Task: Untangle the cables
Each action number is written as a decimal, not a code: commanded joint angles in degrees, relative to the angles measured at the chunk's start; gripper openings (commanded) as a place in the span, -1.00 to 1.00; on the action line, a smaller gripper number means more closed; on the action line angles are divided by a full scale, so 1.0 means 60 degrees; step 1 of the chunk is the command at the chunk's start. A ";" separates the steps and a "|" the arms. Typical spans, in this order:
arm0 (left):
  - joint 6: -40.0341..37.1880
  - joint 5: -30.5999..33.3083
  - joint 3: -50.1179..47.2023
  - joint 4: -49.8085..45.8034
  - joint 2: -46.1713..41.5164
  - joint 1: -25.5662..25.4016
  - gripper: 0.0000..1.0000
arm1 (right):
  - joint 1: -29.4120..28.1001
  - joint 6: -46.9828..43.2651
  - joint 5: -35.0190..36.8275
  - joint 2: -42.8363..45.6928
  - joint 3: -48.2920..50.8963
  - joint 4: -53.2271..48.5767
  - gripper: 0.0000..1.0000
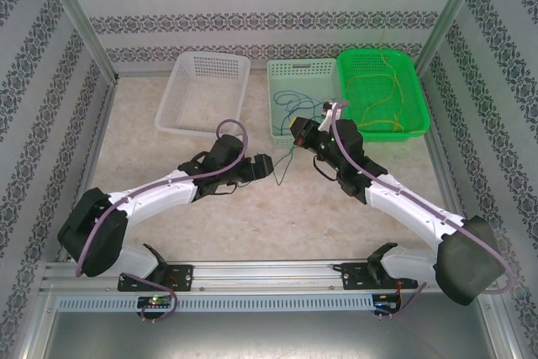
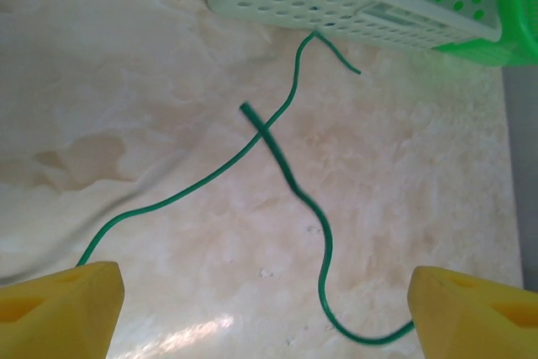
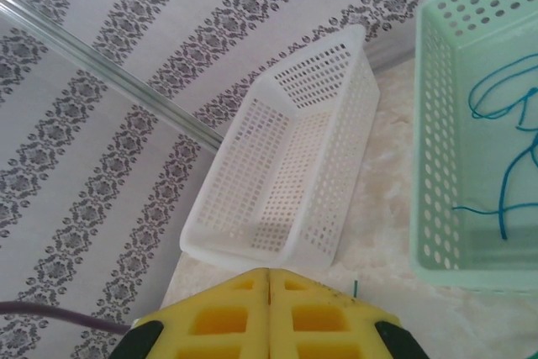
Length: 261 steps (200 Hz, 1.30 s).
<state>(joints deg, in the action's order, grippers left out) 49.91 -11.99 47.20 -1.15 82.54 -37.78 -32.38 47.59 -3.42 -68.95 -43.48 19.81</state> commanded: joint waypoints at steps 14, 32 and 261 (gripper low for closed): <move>0.0837 -0.0599 0.0131 0.1523 0.0737 0.0336 0.59 | -0.0234 0.0128 -0.0010 -0.0289 -0.0100 0.1143 -1.00; 0.0998 -0.0704 0.0144 0.1892 0.1032 0.0489 0.38 | -0.0341 0.0139 -0.0004 -0.0351 -0.0135 0.1297 -1.00; 0.6318 0.2530 -0.2634 0.6993 0.0676 0.1881 -1.00 | -0.2368 0.2855 0.7459 0.1448 0.3570 0.3039 -1.00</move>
<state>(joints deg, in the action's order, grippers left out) 82.28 -3.99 33.95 36.67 88.92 -27.94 -46.39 57.36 33.30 -59.75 -24.49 35.51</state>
